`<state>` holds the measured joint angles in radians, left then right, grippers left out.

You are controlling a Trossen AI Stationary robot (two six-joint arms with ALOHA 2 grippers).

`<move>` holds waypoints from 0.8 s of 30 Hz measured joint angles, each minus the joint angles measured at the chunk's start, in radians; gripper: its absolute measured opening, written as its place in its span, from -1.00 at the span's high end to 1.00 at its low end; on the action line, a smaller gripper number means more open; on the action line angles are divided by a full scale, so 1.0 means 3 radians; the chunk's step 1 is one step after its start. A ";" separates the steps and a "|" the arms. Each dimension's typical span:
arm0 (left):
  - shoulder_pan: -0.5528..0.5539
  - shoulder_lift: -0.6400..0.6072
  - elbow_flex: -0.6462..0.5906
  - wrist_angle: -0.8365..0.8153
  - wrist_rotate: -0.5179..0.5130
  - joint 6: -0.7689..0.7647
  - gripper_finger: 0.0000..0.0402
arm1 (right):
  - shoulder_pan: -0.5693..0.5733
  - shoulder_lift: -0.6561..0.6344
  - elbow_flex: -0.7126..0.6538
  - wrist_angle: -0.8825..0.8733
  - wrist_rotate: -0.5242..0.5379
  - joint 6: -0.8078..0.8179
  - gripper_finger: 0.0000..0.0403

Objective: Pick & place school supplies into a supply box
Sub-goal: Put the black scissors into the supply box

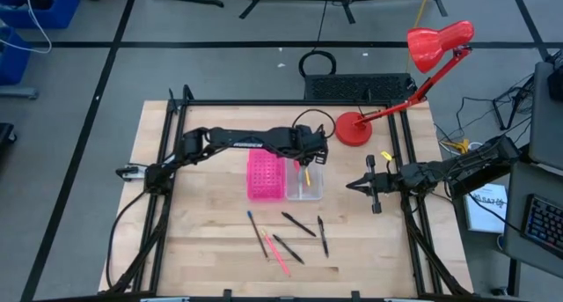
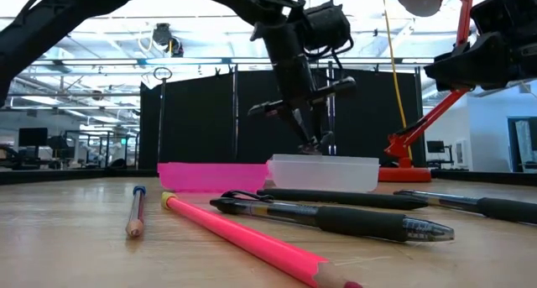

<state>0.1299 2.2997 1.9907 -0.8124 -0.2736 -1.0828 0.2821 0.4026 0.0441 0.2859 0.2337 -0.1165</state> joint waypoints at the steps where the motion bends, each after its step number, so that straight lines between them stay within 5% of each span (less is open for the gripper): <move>1: -0.0001 0.0026 -0.0001 -0.0003 0.0008 0.0001 0.69 | 0.0000 0.0000 0.0000 0.0008 0.0000 0.0000 1.00; 24: 0.0154 0.0210 -0.0004 0.0002 0.0036 0.0039 0.69 | 0.0000 -0.0001 0.0000 0.0027 -0.0005 -0.0004 1.00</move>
<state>0.1762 2.3627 1.9896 -0.8119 -0.2626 -1.0710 0.2821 0.4023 0.0441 0.2939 0.2321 -0.1177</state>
